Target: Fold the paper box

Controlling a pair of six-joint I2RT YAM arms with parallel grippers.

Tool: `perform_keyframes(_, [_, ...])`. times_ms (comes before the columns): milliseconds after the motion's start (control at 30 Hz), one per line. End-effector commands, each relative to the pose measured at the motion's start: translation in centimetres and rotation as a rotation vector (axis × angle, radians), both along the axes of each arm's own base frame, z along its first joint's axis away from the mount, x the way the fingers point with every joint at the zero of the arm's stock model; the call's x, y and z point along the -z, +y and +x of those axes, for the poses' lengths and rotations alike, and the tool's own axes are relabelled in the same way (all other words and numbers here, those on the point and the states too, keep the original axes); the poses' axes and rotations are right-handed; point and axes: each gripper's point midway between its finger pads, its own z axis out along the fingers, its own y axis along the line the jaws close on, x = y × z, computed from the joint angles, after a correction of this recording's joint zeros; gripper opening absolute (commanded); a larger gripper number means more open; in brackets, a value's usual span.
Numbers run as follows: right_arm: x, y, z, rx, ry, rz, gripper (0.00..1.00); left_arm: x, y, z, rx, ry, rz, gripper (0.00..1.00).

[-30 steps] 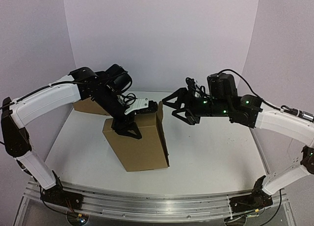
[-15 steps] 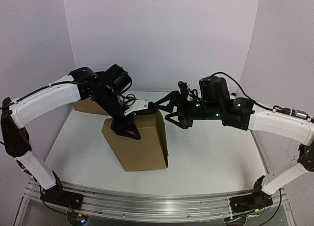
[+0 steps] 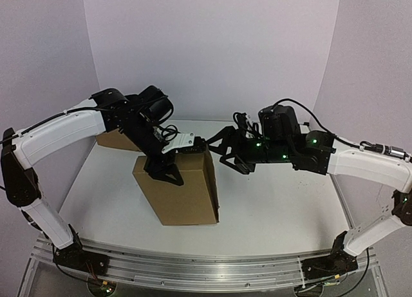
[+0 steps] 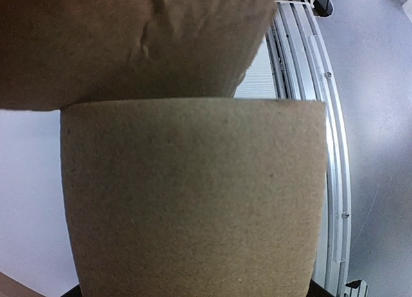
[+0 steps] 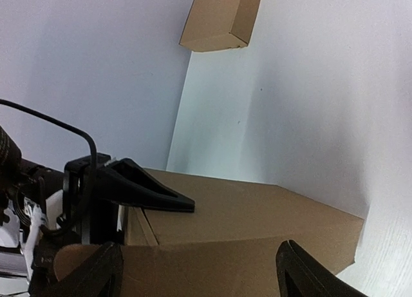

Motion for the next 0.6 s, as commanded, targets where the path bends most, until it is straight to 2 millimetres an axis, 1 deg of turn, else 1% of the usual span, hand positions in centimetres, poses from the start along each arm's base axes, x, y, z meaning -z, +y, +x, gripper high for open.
perform_keyframes(0, [-1.0, -1.2, -3.6, -0.123, -0.058, -0.032, 0.85, 0.8, 0.4, -0.7, 0.064, -0.017, -0.021, 0.24])
perform_keyframes(33, [-1.6, -1.3, -3.6, -0.122, -0.073, -0.018, 0.86, 0.6, 0.3, -1.1, 0.088, -0.033, -0.053, 0.29])
perform_keyframes(100, [-2.1, -1.2, -3.6, -0.120, -0.078, 0.006, 0.87, 0.1, 0.0, -1.4, 0.124, -0.070, -0.115, 0.40])
perform_keyframes(133, [-2.2, -0.9, -3.5, -0.121, -0.076, 0.019, 0.87, 0.1, -0.1, -1.5, 0.140, -0.083, -0.127, 0.43])
perform_keyframes(267, [-1.7, 0.1, -3.3, -0.124, -0.048, 0.050, 0.88, 0.7, -0.5, -1.2, 0.163, -0.095, -0.122, 0.46])
perform_keyframes(367, [-2.0, 0.1, -3.2, -0.113, -0.051, 0.085, 0.93, 0.6, -0.6, -1.2, 0.167, -0.095, -0.122, 0.55])
perform_keyframes(433, [-1.9, 0.4, -3.5, -0.116, -0.048, 0.093, 0.97, 0.4, -0.7, -1.1, 0.160, -0.098, -0.132, 0.57])
perform_keyframes(567, [-1.3, 1.3, -3.7, -0.136, -0.046, 0.098, 0.97, 0.2, -0.8, -1.1, 0.160, -0.095, -0.137, 0.60])
